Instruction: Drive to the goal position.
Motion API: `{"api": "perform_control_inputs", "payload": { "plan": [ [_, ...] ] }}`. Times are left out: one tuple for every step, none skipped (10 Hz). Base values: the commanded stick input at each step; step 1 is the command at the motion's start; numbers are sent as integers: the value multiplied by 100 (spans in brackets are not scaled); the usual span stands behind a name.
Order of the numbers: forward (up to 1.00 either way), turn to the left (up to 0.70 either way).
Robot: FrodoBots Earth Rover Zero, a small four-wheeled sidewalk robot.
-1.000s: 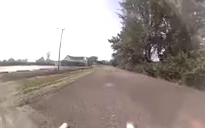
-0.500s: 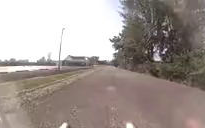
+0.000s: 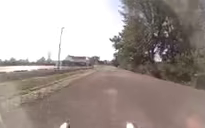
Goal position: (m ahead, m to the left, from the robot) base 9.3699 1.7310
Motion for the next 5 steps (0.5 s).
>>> {"api": "perform_control_inputs", "payload": {
  "plan": [
    [70, 0],
    [70, 0],
    [70, 0],
    [70, 0],
    [70, 0]
  ]
}}
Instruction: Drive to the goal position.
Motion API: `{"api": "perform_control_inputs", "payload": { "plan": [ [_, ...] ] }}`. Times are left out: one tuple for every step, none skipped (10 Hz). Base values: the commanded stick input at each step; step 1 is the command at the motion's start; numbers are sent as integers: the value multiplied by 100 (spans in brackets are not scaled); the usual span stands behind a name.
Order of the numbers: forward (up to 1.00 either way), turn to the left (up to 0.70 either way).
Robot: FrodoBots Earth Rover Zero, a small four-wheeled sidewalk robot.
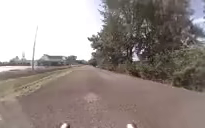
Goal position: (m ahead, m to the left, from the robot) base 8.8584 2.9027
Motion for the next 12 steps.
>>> {"api": "perform_control_inputs", "payload": {
  "plan": [
    [70, 0],
    [70, 0],
    [70, 0],
    [70, 0],
    [70, 0],
    [70, 0],
    [70, 0],
    [70, 0],
    [70, 0],
    [70, 0],
    [70, 0],
    [70, 0]
  ]
}}
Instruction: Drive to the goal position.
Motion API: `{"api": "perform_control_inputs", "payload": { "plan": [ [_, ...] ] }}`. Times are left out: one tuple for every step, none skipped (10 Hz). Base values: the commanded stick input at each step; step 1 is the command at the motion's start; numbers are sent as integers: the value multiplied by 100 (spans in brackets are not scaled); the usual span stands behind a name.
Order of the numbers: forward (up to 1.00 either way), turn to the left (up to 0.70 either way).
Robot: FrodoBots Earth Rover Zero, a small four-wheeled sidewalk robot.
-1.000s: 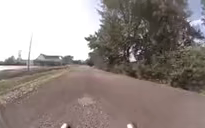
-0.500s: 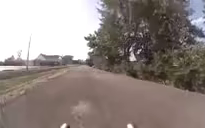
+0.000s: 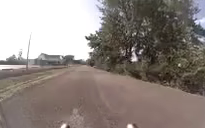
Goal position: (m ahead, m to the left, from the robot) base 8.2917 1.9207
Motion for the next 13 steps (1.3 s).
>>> {"api": "perform_control_inputs", "payload": {
  "plan": [
    [70, 0],
    [70, 7],
    [70, 31],
    [70, 35],
    [70, 35],
    [70, 35],
    [70, 35],
    [70, 35],
    [70, 35],
    [70, 35],
    [70, 35],
    [70, 0],
    [70, 0]
  ]
}}
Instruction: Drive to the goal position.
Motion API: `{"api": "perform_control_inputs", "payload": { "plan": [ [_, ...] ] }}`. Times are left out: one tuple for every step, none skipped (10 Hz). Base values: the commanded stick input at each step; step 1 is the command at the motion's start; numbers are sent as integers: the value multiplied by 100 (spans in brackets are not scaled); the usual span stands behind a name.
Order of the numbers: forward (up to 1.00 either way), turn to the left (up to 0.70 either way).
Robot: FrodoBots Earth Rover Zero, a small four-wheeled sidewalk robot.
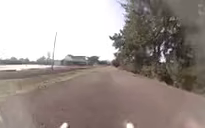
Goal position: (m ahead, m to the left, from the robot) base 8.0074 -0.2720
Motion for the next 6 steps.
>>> {"api": "perform_control_inputs", "payload": {
  "plan": [
    [70, 0],
    [70, 0],
    [70, 0],
    [70, 0],
    [70, 0],
    [70, 0]
  ]
}}
